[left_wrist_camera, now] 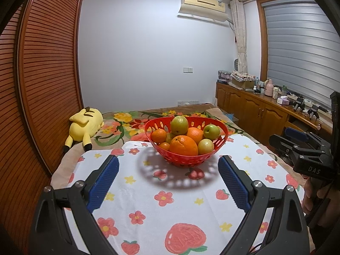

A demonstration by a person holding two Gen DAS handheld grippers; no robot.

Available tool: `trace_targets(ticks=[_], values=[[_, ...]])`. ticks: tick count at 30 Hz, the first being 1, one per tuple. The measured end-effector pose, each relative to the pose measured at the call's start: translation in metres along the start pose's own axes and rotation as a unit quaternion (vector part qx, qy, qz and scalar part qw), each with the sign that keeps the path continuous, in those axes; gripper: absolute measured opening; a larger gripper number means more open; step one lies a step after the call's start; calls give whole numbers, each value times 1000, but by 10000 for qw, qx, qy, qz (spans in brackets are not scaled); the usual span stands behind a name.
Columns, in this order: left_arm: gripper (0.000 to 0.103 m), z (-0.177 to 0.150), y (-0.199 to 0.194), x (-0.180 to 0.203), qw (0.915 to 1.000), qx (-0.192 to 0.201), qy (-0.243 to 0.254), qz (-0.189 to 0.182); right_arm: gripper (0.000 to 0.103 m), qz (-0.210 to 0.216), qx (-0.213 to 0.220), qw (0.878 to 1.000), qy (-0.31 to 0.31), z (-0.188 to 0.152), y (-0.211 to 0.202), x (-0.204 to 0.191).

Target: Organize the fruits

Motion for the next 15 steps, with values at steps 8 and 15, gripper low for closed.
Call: trace_targets(ticks=[8,15], values=[[95,1,-1,-2,10000,24,-19,22,92,-11,0,10000,-5,0,-1,0],[96,2,-2,-1,10000,29,-29,35,92,-10,4,10000,-5,0,-2,0]])
Point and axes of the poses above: each gripper's, at about its wrist camera, not at the fingertips, and y roughly the way its jaws point, x to its right, z to its top, the point moved 10 cm from there along y, roughly the way its jaws point, and after that the axes turned 9 degrees about -y, right-handed, at the moved point
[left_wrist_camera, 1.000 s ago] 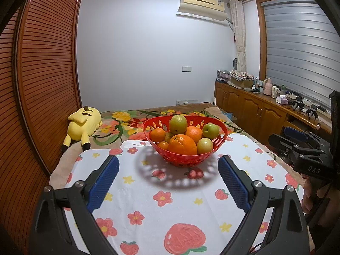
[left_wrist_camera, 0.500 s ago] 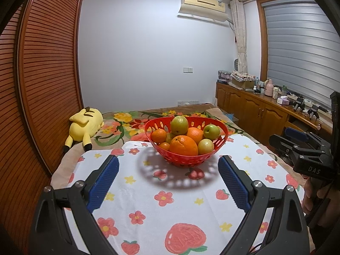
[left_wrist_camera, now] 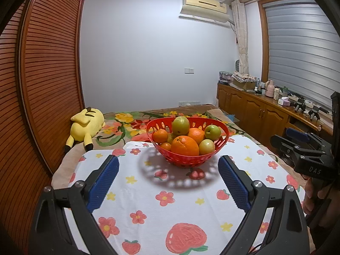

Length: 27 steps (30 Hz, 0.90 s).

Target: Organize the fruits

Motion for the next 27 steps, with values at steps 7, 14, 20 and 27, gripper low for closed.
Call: trace_targets(ticks=[7,14,20,27], values=[[96,1,0,-1,10000,1,-22,-6,92,-7,-13,10000,4,-1,-1,0],[96,-1,0,0,10000,4,-20,16,92,-6,-28,10000,1,-3,-1,-1],[96,-1,0,0,10000,6,-18,21,92,-26,-26,10000,11,-4,-2,0],[96,-2,0,2,10000,16,-3,9,92,-32,-23,10000,7,-4,-2,0]])
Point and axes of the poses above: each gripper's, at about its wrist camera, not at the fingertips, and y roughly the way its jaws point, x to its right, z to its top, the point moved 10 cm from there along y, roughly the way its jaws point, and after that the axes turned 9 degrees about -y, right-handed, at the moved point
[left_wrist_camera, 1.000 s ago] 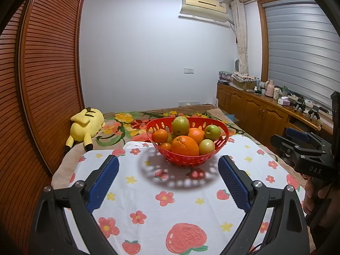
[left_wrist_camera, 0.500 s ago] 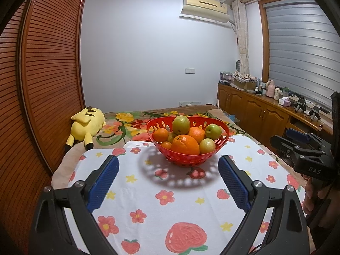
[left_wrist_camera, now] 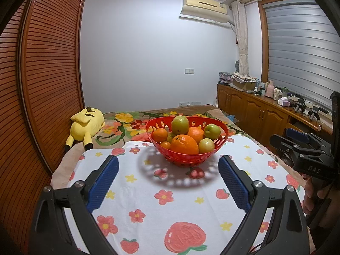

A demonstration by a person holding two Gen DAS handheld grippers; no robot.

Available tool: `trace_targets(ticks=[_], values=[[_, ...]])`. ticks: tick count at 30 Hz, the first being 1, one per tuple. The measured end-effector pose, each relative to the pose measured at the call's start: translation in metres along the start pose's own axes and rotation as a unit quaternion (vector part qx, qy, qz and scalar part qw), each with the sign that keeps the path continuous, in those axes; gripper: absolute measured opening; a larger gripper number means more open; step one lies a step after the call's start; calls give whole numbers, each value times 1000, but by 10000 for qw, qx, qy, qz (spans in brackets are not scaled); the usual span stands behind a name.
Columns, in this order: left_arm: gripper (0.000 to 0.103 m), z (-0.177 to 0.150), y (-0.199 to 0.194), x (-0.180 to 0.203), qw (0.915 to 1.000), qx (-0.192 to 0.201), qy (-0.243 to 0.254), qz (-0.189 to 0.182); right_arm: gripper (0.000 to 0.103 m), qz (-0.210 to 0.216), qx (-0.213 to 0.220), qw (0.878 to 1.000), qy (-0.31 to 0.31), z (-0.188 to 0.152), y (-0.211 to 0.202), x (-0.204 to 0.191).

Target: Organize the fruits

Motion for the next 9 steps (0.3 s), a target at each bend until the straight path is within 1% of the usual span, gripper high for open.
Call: trace_targets(ticks=[9], values=[[96,-1,-2,1,10000,11,-5,-4,92,-1,0,10000,6,0,0,0]])
Point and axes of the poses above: each gripper's, at about its wrist camera, not at the fingertips, and y roughly the way its jaws point, x to its right, z to its top, the point moved 10 cm from there along y, roughly the way its jaws point, and after that the axes turned 9 degrees about -y, right-handed, at the moved point
